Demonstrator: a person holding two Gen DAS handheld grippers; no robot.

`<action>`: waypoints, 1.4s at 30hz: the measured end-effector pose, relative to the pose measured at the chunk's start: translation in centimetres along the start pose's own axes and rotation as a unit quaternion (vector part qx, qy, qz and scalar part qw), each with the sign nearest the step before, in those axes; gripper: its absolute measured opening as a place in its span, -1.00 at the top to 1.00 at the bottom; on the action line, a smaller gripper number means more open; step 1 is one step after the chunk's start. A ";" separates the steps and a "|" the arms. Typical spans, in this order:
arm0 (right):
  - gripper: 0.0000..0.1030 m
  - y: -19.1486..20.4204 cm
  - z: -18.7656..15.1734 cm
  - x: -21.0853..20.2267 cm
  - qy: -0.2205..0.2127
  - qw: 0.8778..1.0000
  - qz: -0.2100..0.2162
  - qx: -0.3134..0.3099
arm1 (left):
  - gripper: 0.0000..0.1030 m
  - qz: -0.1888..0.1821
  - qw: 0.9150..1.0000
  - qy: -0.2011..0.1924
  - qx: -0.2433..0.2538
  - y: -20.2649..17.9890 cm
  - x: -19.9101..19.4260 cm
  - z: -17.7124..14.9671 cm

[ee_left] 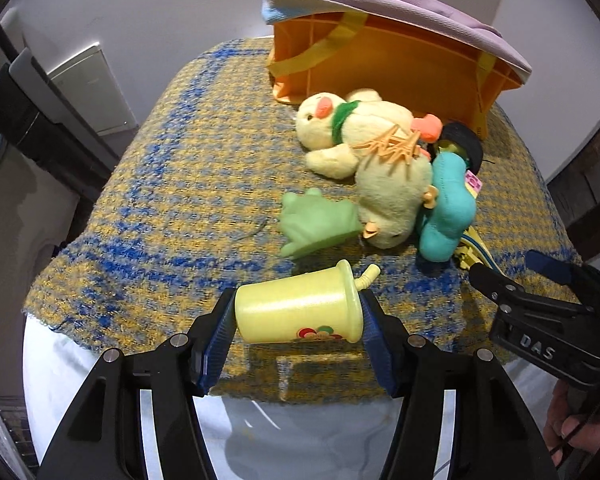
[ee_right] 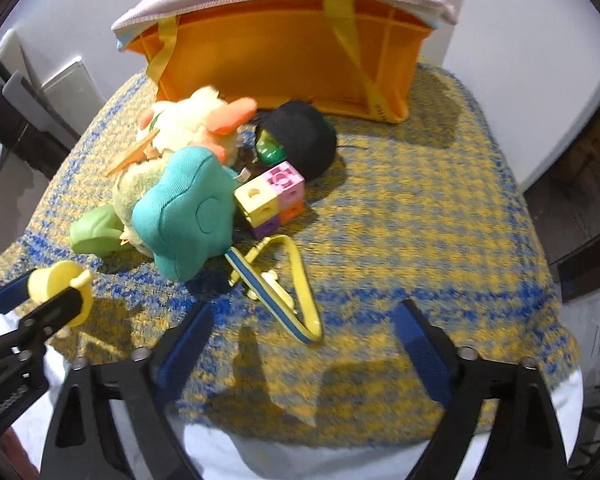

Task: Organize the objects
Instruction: 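Grasp the yellow sippy cup with the left tool while the right tool grasps the yellow-blue lanyard, then lift the sippy cup and lanyard and carry both over the pink-lined basket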

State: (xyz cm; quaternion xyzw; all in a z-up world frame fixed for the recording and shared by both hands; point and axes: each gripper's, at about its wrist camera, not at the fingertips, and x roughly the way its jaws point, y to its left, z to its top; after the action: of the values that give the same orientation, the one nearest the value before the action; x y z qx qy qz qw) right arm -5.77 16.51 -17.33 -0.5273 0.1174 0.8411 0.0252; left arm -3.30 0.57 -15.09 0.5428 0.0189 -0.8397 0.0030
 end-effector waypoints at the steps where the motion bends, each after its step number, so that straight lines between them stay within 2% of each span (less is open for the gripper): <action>1: -0.35 0.1 0.0 0.4 0.006 1.000 0.003 0.001 | -0.14 0.000 1.000 0.001 -0.002 0.2 0.0 0.0; 2: -0.29 0.1 0.1 0.8 0.014 1.000 0.006 0.004 | -0.14 0.000 1.000 0.002 -0.005 0.4 0.1 0.0; 4: -0.01 0.1 0.0 1.6 0.029 0.999 0.016 0.009 | -0.14 0.001 1.000 0.005 -0.009 0.6 0.3 0.0; 5: 0.06 0.1 -0.1 1.8 0.032 0.999 0.019 0.011 | -0.14 0.000 1.000 0.006 -0.011 0.7 0.4 0.1; 6: 0.21 0.2 -0.2 1.9 0.034 0.999 0.022 0.010 | -0.14 0.000 1.000 0.007 -0.012 0.7 0.4 0.1; 8: 0.36 0.2 -0.2 1.7 0.028 0.999 0.023 0.007 | -0.14 -0.002 1.000 0.007 -0.014 0.9 0.4 0.1; 9: 0.53 0.2 -0.2 1.6 0.027 0.999 0.030 0.007 | -0.14 -0.003 1.000 0.008 -0.014 0.9 0.5 0.2; 11: 0.54 -0.1 -0.3 1.5 0.025 0.999 0.041 0.014 | -0.14 -0.006 1.000 0.008 -0.016 0.9 0.4 0.2; 19: 0.80 -0.9 -0.9 0.5 0.021 0.997 0.069 0.030 | -0.14 -0.009 1.000 -0.002 -0.012 0.5 -0.2 0.0; 31: 0.81 -1.7 -0.8 -3.2 -0.005 0.994 0.090 0.063 | -0.14 -0.020 1.000 -0.023 0.000 -0.8 -2.4 1.3; 42: 0.81 -2.9 2.4 -7.3 -0.062 0.993 0.077 0.064 | -0.14 -0.026 0.998 -0.060 0.018 -2.0 -5.1 5.6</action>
State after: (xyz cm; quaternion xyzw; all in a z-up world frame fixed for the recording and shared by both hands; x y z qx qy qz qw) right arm -4.20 20.46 -10.27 -0.4610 0.2095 0.8623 0.0013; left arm -6.37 2.34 -8.09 0.4904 0.0178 -0.8709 -0.0278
